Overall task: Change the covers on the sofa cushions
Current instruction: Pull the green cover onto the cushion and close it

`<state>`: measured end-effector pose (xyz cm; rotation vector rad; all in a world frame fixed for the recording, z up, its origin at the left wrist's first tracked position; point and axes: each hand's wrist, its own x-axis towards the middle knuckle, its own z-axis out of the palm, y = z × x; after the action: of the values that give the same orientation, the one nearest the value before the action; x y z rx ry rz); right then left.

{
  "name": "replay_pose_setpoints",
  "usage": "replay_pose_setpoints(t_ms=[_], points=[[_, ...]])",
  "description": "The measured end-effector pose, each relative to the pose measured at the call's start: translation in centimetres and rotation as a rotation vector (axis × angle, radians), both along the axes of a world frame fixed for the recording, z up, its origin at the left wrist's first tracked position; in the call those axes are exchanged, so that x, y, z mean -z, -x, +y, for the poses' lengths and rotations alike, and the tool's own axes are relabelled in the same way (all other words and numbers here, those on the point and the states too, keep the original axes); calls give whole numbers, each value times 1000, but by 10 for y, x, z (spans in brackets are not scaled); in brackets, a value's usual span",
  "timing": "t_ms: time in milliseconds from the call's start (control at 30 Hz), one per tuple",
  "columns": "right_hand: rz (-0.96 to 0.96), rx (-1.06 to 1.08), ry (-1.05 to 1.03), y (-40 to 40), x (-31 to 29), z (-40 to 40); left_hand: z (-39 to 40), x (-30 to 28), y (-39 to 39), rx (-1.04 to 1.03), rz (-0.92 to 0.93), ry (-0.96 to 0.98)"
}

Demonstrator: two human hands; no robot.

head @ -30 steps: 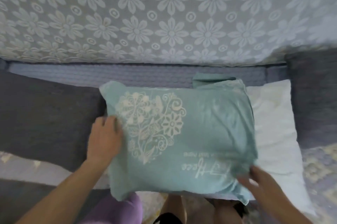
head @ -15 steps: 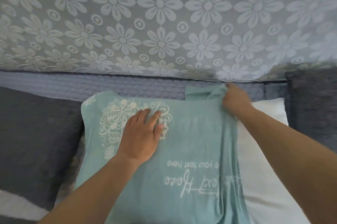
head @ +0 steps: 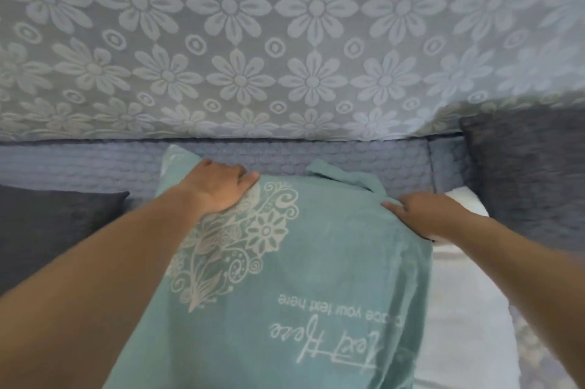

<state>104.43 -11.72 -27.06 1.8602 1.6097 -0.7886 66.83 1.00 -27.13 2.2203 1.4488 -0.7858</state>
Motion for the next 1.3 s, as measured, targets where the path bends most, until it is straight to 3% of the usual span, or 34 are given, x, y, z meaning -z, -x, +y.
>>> replay_pose_setpoints(t_ms=[67, 167, 267, 367, 433, 500, 567, 633, 733, 800, 900, 1033, 1133, 1200, 1233, 1300], points=[[-10, -75, -92, 6, -12, -20, -13, -7, -3, 27, -14, 1], [81, 6, -187, 12, -53, -48, -55, -40, 11, 40, -126, -111], [164, 81, -355, 11, -131, -51, -66, -121, 25, -23, -224, -218], [180, 44, -676, 11, -228, -41, -60, -224, 39, -134, -408, -346], [182, 51, -907, 15, -275, -37, -54, -271, 55, -95, -545, -436], [208, 13, -1002, 24, -298, -53, -67, -292, 73, -27, -548, -448], [223, -12, -924, 41, -285, -86, -97, -276, 92, 86, -501, -428], [231, 11, -699, 54, -234, -135, -140, -235, 105, 144, -408, -245], [331, 191, -182, 74, -150, -218, -217, -167, 109, 25, -306, 161], [424, 465, -134, 81, -129, -245, -248, -135, 96, -191, -370, 238], [342, 749, -250, 84, -126, -223, -251, -106, 73, -452, -505, 57], [459, 982, -365, 98, -122, -139, -225, -75, 44, -334, -417, -208], [474, 1105, -264, 142, -96, -84, -213, -58, 23, -277, -333, -316], [460, 1022, -250, 167, -81, -70, -213, -56, 6, -264, -310, -332], [402, 872, -256, 165, -81, -74, -216, -55, 1, -253, -304, -338], [175, 659, -302, 121, -74, -87, -219, -53, -4, -244, -272, -314]])
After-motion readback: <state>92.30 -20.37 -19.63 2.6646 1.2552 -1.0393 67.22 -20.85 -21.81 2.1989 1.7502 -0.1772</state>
